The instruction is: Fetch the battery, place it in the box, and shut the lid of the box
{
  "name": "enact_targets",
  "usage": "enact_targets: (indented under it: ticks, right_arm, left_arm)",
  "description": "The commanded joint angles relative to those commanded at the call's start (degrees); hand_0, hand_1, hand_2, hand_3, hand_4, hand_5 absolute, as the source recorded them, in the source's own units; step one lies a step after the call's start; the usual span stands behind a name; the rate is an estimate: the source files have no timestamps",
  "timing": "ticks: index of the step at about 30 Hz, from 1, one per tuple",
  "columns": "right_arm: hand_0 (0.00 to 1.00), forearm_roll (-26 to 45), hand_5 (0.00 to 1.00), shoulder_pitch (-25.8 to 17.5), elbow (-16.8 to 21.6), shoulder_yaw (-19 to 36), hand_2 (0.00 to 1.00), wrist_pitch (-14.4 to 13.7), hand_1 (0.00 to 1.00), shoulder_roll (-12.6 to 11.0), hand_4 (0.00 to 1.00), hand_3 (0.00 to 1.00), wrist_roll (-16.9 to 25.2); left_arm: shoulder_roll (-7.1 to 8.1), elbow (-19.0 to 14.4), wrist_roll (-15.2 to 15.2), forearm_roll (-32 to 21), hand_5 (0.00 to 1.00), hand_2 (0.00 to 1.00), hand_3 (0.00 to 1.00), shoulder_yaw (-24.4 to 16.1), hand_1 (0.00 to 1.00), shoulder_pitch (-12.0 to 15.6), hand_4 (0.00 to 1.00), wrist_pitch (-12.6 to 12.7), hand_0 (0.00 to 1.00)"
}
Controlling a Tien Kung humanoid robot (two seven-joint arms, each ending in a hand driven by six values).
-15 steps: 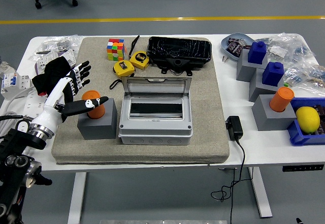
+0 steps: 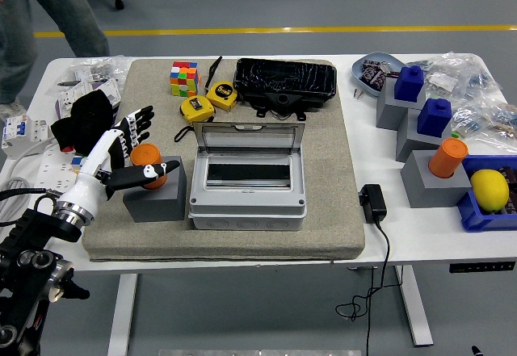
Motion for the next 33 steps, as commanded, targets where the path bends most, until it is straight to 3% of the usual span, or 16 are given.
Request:
enact_targets:
  ticks: [1, 12, 33]
  right_arm:
    - [0.806, 0.0, 0.998, 0.0, 0.0, 0.0, 0.739, 0.0, 0.73, 0.0, 0.998, 0.781, 0.0]
    - [0.806, -0.3, 0.998, 0.0, 0.0, 0.1, 0.738, 0.0, 0.73, 0.0, 0.998, 0.781, -0.1]
    - [0.806, -0.3, 0.998, 0.0, 0.0, 0.0, 0.738, 0.0, 0.73, 0.0, 0.998, 0.782, -0.1]
  left_arm:
    - [-0.04, 0.1, -0.1, -0.4, 0.002, 0.646, 0.619, 0.2, 0.722, 0.0, 0.998, 0.1, 0.692]
    - [-0.3, 2.5, -1.8, -5.1, 0.002, 0.6, 0.58, 1.7, 0.683, -0.2, 0.998, 1.6, 0.641]
    - [-0.3, 4.0, -2.4, -5.7, 0.002, 0.576, 0.517, 2.5, 0.671, -0.1, 0.998, 3.3, 0.618]
